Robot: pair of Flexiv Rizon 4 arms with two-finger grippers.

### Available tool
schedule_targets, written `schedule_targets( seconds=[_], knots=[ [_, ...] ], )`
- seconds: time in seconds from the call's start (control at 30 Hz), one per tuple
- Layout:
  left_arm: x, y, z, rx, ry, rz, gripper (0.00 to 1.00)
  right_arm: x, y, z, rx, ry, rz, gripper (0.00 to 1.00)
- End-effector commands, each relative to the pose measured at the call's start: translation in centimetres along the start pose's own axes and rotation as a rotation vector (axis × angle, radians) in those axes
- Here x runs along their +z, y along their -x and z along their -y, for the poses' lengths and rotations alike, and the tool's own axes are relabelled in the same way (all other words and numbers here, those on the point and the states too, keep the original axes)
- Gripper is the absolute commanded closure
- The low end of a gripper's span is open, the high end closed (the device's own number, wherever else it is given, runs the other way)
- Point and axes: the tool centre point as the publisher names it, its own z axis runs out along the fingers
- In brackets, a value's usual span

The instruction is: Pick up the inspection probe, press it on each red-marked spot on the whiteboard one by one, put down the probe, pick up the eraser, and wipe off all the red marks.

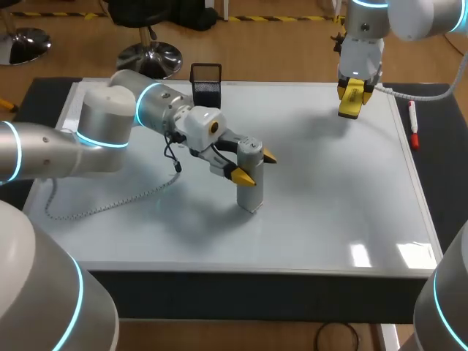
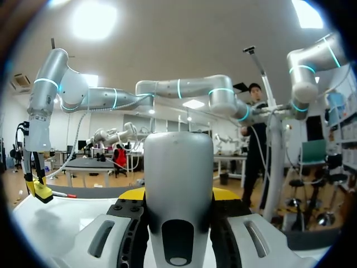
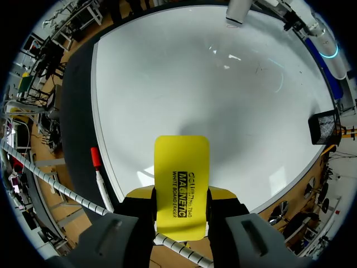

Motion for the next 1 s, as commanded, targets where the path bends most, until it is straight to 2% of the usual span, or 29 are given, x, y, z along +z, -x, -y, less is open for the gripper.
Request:
schedule_targets(
  seconds=[0.03, 0.6, 1.0],
  knots=[
    [0.2, 0.6, -0.4, -0.001, 0.001, -0.013, 1.00, -0.1, -0.1, 0.0, -0.002, -0.002, -0.003, 1.00],
    [0.0, 1.6, -1.9, -0.009, 0.030, -0.019, 1.00, -0.1, -0.1, 0.0, -0.002, -0.002, -0.003, 1.00],
    [-0.2, 1.6, -2.6, -0.024, 0.051, -0.015, 1.00, -0.1, -0.1, 0.0, -0.002, -0.002, -0.003, 1.00]
  ],
)
